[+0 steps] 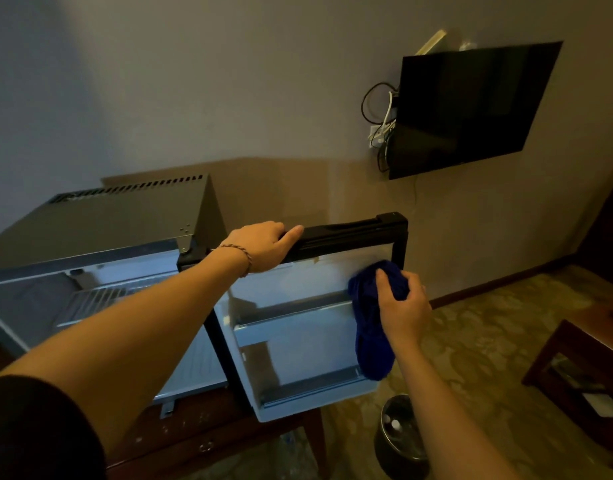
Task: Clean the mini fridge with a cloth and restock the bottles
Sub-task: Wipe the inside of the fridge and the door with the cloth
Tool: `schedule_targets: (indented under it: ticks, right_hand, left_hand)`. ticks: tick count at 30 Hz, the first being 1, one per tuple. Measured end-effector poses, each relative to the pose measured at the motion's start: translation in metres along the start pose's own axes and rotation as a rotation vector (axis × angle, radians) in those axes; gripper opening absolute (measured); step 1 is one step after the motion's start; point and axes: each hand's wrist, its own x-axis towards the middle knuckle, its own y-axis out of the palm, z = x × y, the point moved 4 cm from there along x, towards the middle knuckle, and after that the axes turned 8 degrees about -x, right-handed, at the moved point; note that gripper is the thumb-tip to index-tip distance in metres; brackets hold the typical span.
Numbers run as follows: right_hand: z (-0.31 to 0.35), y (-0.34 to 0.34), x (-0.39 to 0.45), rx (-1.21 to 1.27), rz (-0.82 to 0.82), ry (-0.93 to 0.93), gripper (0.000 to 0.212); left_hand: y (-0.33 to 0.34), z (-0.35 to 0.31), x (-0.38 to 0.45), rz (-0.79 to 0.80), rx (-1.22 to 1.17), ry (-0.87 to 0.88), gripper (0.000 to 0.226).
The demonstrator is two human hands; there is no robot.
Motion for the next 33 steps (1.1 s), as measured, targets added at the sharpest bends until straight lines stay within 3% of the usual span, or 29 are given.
schedule_targets:
  ticks: [4, 11, 17, 24, 33]
  right_hand:
    - [-0.007, 0.002, -0.002, 0.034, 0.026, 0.013, 0.052]
    - [0.022, 0.005, -0.013, -0.126, -0.109, -0.041, 0.033]
    - [0.057, -0.002, -0.02, -0.28, -0.216, -0.32, 0.025]
    - [0.087, 0.034, -0.046, -0.006, -0.249, -0.061, 0.033]
    - [0.106, 0.055, -0.051, 0.085, -0.252, 0.196, 0.032]
  left_hand:
    - [0.0, -0.002, 0.0, 0.002, -0.006, -0.005, 0.054]
    - [0.0, -0.002, -0.001, -0.005, 0.022, -0.022, 0.057]
    - [0.001, 0.0, -0.004, 0.03, -0.01, -0.023, 0.053]
    - [-0.001, -0.001, -0.006, 0.041, -0.064, -0.051, 0.047]
    - [0.0, -0.001, -0.003, 0.066, -0.086, -0.042, 0.046]
